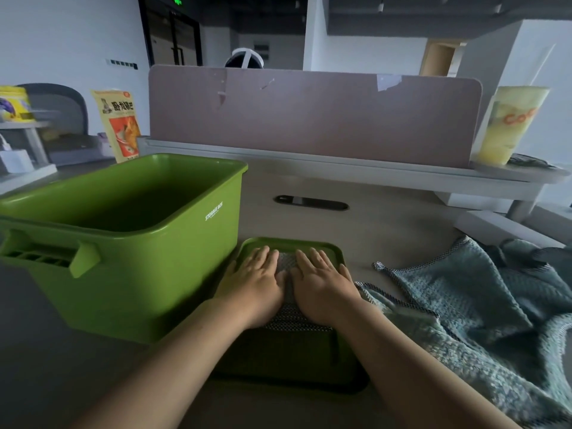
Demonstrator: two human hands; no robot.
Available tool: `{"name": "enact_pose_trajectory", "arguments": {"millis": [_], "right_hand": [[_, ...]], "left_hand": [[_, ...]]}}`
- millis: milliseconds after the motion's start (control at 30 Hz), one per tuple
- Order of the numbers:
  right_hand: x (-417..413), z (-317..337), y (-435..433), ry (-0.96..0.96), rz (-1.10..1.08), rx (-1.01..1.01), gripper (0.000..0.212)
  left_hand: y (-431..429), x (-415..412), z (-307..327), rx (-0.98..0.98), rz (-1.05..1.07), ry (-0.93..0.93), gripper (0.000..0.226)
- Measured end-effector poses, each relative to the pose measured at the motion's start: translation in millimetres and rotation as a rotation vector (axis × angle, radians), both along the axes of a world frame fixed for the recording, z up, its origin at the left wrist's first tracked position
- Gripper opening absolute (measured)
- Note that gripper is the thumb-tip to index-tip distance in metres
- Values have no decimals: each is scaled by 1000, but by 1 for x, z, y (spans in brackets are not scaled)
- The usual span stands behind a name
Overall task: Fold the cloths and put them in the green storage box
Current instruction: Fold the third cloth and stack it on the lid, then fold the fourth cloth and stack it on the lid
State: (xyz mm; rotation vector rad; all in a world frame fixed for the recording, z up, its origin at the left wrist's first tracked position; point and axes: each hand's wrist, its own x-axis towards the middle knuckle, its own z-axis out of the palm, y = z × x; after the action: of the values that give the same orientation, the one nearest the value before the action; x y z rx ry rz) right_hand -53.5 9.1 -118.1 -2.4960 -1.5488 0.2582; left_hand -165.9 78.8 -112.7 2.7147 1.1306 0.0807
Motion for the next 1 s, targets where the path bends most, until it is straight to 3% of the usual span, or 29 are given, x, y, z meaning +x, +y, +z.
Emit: {"name": "enact_pose_trajectory", "arguments": {"millis": [267, 367, 467, 600, 733, 867, 1000], "right_hand": [[-5, 14, -10, 20, -168, 9, 62], [12, 32, -37, 69, -245, 228, 44], [45, 48, -76, 72, -366, 404, 22], [85, 49, -123, 67, -567, 337, 34], [115, 38, -162, 62, -723, 319, 43], [143, 25, -180, 55, -714, 262, 38], [170, 33, -178, 39, -706, 138, 30]], "left_hand": [[-11, 0, 14, -18, 147, 123, 63], [-18, 5, 35, 100, 153, 195, 64], [-40, 25, 55, 208, 50, 112, 63], [-86, 72, 62, 233, -162, -22, 51], [-121, 123, 50, 90, -275, -154, 33], [-138, 173, 37, -33, -306, -161, 36], [-133, 210, 27, -39, -261, -104, 41]]}}
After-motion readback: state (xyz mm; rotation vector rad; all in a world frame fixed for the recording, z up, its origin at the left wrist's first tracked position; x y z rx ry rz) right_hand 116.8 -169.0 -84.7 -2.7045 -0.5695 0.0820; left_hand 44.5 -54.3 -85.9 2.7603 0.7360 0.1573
